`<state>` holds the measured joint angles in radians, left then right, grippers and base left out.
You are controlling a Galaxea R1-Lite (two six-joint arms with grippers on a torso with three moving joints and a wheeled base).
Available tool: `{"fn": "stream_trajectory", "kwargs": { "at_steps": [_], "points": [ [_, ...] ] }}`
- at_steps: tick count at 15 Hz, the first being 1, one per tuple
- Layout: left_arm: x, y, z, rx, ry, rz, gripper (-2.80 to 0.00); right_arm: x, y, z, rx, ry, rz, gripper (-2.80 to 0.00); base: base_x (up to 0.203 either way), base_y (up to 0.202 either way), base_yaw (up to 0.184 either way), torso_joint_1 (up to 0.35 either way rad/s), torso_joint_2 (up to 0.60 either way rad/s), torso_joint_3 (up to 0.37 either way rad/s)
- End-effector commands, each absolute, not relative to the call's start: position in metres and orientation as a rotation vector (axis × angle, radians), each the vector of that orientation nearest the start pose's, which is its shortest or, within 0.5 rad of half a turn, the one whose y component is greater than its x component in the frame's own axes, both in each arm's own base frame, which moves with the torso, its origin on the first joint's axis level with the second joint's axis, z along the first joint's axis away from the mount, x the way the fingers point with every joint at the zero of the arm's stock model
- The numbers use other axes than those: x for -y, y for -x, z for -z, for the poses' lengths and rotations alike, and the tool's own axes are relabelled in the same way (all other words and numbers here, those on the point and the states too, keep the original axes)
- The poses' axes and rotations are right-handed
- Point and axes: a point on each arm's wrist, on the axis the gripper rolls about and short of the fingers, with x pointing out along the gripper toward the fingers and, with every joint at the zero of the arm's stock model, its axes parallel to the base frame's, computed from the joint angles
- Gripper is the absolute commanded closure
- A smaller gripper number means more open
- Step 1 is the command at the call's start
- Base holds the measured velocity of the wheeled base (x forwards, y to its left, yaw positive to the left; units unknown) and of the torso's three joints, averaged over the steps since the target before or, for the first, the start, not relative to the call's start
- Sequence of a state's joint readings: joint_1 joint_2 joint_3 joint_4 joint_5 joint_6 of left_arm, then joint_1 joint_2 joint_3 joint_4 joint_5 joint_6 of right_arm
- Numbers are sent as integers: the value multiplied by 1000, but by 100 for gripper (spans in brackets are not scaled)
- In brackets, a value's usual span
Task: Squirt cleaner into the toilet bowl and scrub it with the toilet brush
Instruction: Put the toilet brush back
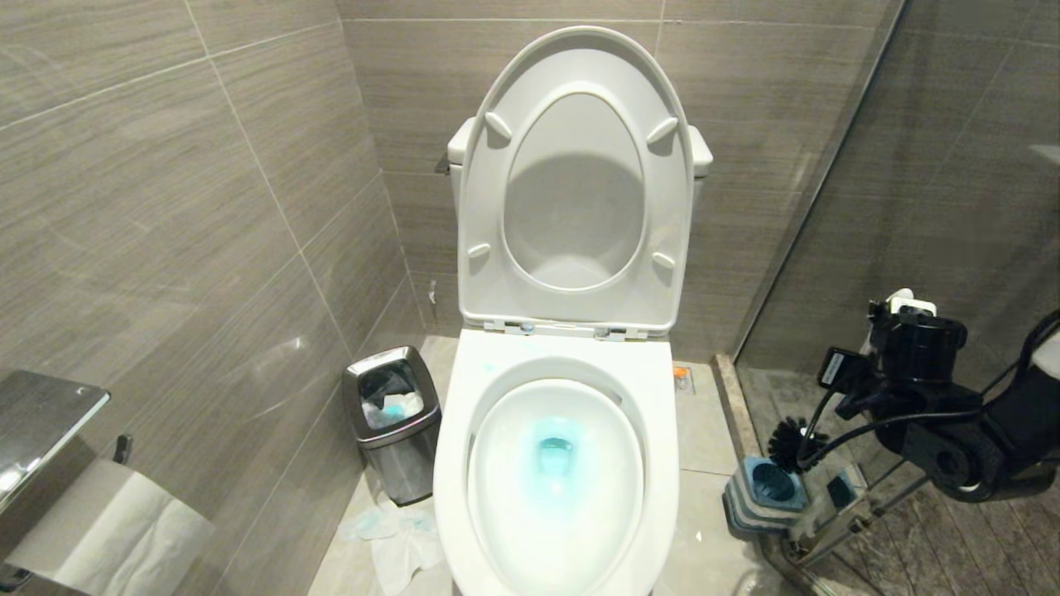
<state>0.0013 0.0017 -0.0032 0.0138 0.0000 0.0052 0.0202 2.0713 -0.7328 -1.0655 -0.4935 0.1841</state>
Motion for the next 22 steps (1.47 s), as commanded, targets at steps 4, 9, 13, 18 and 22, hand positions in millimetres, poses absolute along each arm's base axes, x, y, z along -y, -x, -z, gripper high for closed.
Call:
{"fn": "stream_trajectory", "kwargs": {
  "at_steps": [4, 9, 13, 18, 22],
  "points": [
    [0, 23, -75, -14, -6, -1, 0, 11, -355, -45, -241, -32, 434, 0, 0, 0, 0, 0, 0, 0],
    [0, 23, -75, -14, -5, -2, 0, 20, -360, -30, -230, -8, 416, 0, 0, 0, 0, 0, 0, 0],
    [0, 23, -75, -14, -5, -1, 0, 25, -358, -25, -190, -5, 387, 0, 0, 0, 0, 0, 0, 0],
    [0, 23, -75, -14, -6, -1, 0, 30, -358, -4, -242, 7, 393, 0, 0, 0, 0, 0, 0, 0],
    [0, 23, -75, -14, -5, -2, 0, 33, -357, 11, -258, 5, 389, 0, 0, 0, 0, 0, 0, 0]
  ]
}}
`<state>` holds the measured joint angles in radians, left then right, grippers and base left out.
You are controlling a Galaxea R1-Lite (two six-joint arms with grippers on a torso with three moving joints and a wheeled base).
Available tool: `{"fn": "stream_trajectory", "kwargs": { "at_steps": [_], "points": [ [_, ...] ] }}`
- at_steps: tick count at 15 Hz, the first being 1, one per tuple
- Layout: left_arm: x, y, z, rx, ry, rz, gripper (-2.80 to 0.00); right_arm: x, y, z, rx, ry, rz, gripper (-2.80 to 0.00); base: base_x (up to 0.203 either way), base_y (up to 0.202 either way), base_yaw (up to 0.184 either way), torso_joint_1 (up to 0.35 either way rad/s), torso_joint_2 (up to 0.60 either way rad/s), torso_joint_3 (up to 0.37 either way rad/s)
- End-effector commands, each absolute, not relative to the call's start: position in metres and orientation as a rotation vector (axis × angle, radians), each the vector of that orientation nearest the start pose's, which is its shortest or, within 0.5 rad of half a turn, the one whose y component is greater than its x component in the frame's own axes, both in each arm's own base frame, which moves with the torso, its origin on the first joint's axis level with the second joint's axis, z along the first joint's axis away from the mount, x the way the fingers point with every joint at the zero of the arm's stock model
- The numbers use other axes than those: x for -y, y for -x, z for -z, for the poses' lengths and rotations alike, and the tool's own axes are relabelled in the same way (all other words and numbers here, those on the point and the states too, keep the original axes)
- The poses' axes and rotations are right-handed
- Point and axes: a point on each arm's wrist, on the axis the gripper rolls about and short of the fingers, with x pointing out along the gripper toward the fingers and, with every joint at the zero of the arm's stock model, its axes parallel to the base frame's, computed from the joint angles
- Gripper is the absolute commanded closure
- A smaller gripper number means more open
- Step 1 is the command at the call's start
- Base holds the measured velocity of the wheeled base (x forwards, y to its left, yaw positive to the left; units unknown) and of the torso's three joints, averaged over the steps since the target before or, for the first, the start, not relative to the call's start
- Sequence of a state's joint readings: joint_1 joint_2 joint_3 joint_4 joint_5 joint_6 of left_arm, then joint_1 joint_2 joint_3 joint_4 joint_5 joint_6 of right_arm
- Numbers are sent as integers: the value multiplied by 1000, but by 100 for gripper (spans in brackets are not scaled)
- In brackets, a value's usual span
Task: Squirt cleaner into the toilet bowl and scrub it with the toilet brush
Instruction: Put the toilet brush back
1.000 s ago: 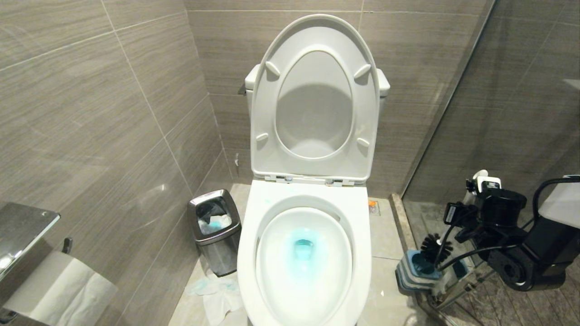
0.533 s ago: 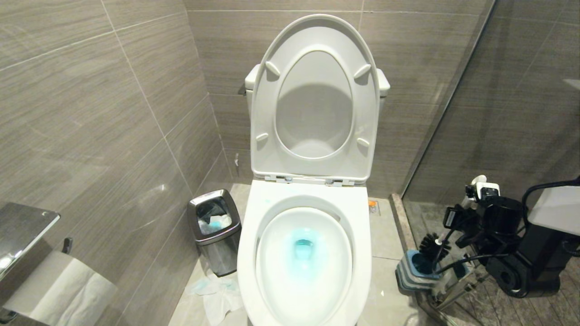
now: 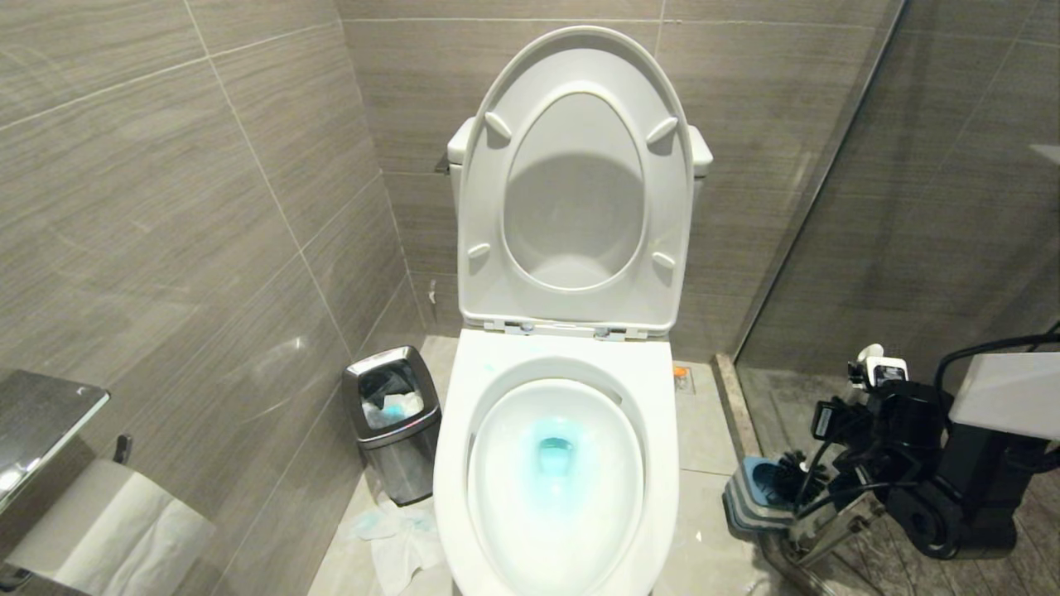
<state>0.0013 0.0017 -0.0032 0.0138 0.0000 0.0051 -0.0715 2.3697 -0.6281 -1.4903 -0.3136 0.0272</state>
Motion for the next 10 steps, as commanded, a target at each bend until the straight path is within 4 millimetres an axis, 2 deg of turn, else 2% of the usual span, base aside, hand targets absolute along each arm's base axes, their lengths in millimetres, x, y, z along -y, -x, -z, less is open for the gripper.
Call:
{"fn": "stream_trajectory", "kwargs": {
  "at_steps": [1, 5, 10],
  "points": [
    [0, 23, -75, -14, -5, -2, 0, 33, -358, 11, -247, 3, 388, 0, 0, 0, 0, 0, 0, 0],
    [0, 23, -75, -14, -6, -1, 0, 39, -366, 14, -226, -1, 396, 0, 0, 0, 0, 0, 0, 0],
    [0, 23, -75, -14, -6, -1, 0, 56, -380, 20, -202, 39, 383, 0, 0, 0, 0, 0, 0, 0]
  ]
}}
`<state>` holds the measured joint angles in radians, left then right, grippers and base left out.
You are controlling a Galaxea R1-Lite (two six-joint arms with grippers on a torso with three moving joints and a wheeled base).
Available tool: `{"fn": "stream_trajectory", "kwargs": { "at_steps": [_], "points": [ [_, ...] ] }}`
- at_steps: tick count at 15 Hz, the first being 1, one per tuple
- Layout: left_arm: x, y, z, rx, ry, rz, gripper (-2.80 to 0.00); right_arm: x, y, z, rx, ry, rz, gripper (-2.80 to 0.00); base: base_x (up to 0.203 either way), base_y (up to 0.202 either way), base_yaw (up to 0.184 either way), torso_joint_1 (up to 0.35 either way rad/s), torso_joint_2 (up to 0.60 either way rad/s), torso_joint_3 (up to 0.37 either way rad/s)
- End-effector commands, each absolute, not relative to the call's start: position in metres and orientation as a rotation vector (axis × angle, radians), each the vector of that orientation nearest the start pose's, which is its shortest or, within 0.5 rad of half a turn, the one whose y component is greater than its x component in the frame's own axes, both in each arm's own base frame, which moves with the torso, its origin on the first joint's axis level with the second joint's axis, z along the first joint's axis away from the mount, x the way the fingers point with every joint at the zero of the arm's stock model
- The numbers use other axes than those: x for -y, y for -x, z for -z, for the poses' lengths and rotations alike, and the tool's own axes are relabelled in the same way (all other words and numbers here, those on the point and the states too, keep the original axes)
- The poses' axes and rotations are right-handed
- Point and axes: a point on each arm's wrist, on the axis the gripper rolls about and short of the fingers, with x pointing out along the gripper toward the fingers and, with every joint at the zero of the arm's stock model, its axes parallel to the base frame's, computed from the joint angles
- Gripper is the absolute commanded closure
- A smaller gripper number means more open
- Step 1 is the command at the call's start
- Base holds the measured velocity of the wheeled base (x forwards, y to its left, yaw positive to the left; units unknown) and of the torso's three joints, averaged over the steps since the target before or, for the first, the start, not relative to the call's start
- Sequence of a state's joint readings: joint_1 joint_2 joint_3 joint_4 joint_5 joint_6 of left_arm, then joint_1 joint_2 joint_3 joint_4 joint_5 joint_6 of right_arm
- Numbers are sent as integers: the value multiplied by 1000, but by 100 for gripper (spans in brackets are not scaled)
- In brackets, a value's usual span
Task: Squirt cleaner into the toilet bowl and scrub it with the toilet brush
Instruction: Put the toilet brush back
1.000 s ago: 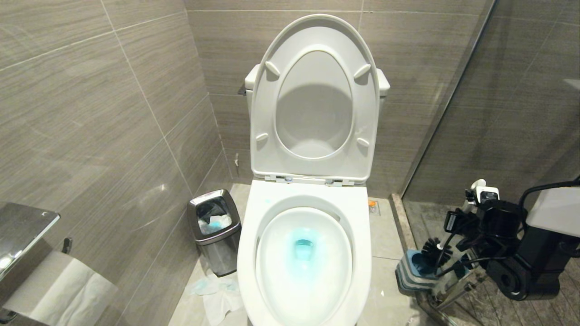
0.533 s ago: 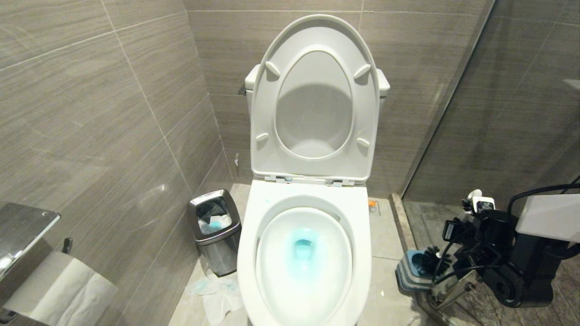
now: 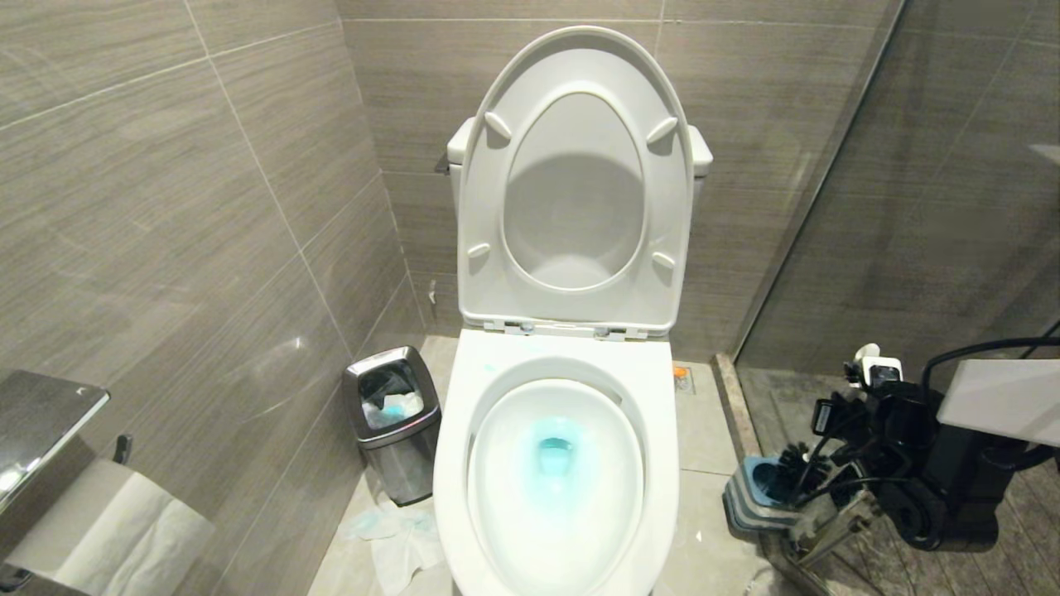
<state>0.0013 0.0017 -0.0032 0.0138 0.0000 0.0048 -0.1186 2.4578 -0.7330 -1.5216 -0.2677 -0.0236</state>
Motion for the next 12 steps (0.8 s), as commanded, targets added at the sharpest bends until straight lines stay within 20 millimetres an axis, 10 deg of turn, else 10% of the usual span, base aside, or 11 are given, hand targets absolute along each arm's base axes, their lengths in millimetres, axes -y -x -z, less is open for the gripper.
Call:
{"fn": "stream_trajectory", "kwargs": {
  "at_steps": [1, 12],
  "points": [
    [0, 23, -75, -14, -5, -2, 0, 57, -380, 20, -202, 37, 377, 0, 0, 0, 0, 0, 0, 0],
    [0, 23, -75, -14, -5, -1, 0, 56, -390, 38, -212, 28, 300, 0, 0, 0, 0, 0, 0, 0]
  ]
}}
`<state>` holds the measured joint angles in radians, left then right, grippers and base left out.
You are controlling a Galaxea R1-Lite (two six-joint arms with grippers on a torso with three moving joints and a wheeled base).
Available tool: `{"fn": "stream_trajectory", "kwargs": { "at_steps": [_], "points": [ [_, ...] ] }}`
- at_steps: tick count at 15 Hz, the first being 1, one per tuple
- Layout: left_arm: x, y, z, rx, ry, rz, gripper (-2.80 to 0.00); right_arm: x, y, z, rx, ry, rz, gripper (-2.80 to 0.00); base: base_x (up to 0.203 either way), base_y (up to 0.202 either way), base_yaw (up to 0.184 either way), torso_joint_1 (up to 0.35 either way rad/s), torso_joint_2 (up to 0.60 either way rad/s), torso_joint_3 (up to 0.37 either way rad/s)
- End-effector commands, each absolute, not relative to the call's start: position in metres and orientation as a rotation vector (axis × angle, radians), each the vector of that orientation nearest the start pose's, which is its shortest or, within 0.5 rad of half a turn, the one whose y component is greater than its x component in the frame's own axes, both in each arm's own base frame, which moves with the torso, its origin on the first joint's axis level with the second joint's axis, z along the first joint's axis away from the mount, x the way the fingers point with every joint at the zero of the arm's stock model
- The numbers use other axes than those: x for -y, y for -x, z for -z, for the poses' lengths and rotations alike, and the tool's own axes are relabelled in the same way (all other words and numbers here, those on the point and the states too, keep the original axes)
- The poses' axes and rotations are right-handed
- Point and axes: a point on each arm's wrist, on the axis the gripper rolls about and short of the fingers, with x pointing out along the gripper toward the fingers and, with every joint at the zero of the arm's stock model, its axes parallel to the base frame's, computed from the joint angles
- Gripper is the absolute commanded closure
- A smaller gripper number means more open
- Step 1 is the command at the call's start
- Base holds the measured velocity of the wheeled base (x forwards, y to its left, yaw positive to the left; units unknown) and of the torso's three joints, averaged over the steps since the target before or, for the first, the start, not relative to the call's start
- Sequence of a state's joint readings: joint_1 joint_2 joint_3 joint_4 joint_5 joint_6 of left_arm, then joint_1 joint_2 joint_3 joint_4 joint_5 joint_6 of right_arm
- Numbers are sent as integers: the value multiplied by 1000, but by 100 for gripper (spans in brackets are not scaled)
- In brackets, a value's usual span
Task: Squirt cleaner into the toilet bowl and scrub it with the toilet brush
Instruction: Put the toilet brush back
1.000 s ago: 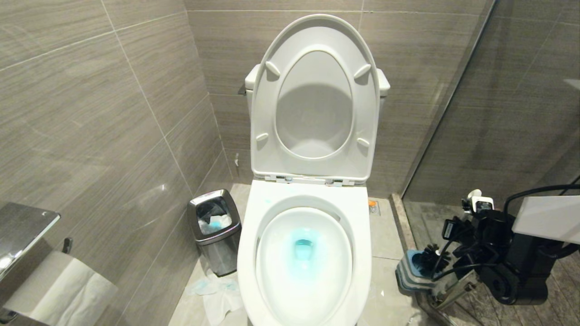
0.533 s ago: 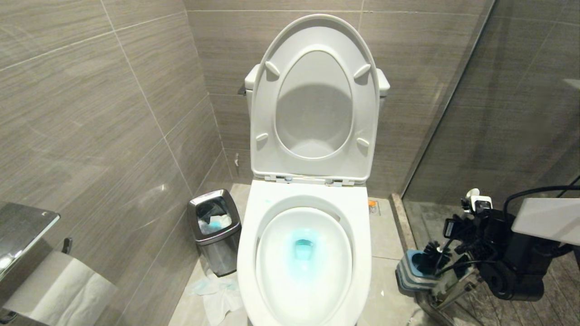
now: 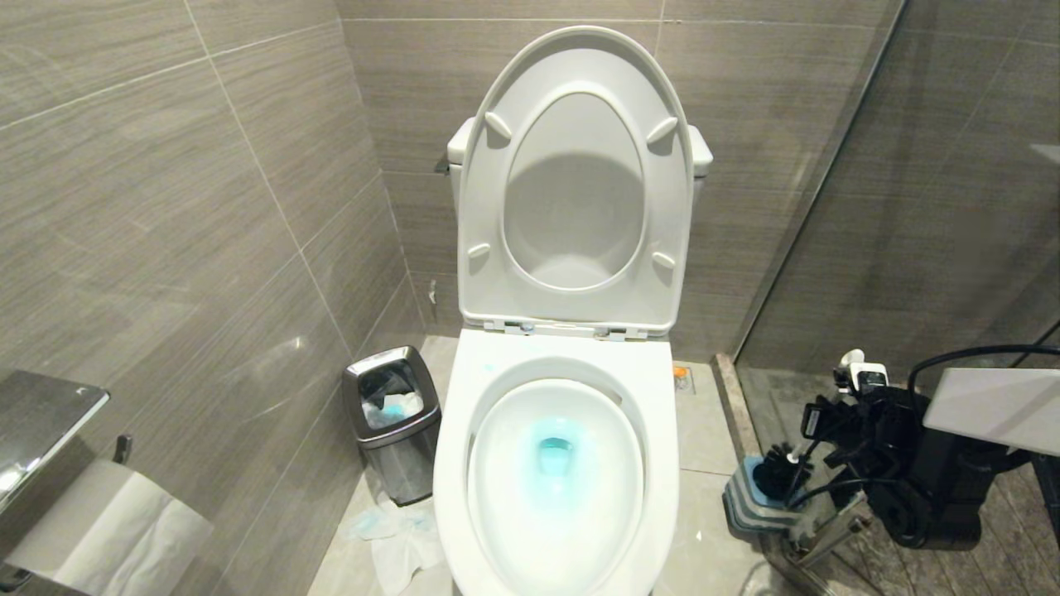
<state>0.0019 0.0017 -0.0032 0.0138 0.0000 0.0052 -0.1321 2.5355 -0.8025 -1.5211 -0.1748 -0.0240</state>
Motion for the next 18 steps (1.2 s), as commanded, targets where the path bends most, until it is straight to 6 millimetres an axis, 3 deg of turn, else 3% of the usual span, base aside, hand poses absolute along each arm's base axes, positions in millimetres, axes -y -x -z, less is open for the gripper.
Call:
{"fn": "stream_trajectory", "kwargs": {
  "at_steps": [1, 8, 18],
  "points": [
    [0, 23, -75, -14, -6, -1, 0, 56, -391, 40, -215, 28, 297, 0, 0, 0, 0, 0, 0, 0],
    [0, 23, -75, -14, -5, -2, 0, 55, -390, 53, -243, 29, 293, 0, 0, 0, 0, 0, 0, 0],
    [0, 23, -75, -14, -5, -1, 0, 57, -394, 49, -226, 60, 292, 0, 0, 0, 0, 0, 0, 0]
  ]
}}
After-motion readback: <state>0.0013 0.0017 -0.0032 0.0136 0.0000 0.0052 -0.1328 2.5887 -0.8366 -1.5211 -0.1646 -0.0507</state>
